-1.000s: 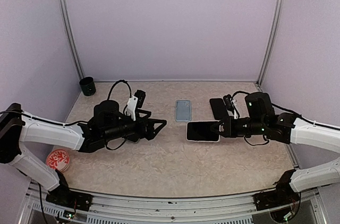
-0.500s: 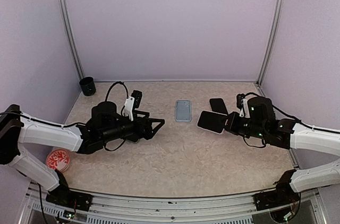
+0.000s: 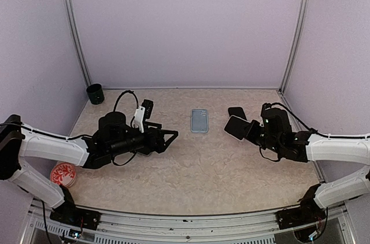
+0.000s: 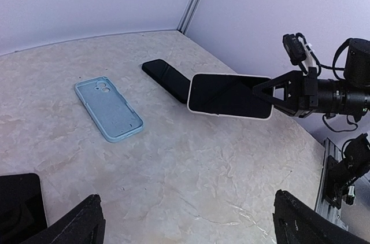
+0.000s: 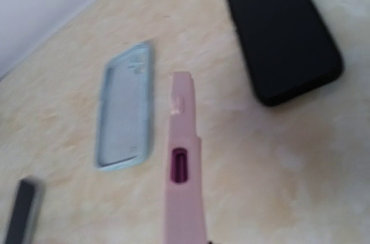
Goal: Put the phone into the phone case
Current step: Place the phone with the phone case at the center of the board.
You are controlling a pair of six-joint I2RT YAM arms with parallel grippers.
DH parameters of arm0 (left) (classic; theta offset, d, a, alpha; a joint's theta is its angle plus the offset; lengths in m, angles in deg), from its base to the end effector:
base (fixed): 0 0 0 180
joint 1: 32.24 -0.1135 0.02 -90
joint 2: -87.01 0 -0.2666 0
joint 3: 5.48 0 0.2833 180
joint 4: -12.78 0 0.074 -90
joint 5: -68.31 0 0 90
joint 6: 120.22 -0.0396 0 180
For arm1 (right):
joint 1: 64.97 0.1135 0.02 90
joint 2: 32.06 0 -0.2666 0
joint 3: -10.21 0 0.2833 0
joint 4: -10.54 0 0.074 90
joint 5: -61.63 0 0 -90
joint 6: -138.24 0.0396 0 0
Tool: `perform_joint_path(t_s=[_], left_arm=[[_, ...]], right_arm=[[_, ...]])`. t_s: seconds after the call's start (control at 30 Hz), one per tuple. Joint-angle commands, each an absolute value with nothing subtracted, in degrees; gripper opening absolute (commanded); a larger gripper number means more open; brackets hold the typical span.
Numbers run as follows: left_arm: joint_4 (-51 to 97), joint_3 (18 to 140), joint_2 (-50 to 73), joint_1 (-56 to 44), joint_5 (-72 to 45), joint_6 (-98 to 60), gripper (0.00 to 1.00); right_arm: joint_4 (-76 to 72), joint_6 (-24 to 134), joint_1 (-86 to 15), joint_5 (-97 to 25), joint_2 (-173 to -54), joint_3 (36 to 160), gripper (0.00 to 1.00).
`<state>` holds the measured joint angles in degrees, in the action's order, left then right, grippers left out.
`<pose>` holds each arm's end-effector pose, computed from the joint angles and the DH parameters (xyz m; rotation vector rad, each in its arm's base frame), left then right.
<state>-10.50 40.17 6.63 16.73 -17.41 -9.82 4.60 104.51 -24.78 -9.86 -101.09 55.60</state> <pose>0.2075 -0.2430 0.1924 0.5162 1.7959 -0.9266 0.2229 0.1718 0.1938 0.4966 2.0747 0.6917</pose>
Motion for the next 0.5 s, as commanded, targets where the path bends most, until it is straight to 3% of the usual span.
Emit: perform_joint_path(t_s=[0.0,0.47], left_arm=[[-10.5,38.96,8.08,16.6,-17.32,-8.79,0.99],[-9.66,37.54,10.36,16.62,-18.21,-8.42,0.99]], right_arm=[[10.77,105.43,-25.21,-3.83,-106.15,60.01,0.0],[16.22,102.0,-25.16,-4.43,-124.21,68.47,0.0]])
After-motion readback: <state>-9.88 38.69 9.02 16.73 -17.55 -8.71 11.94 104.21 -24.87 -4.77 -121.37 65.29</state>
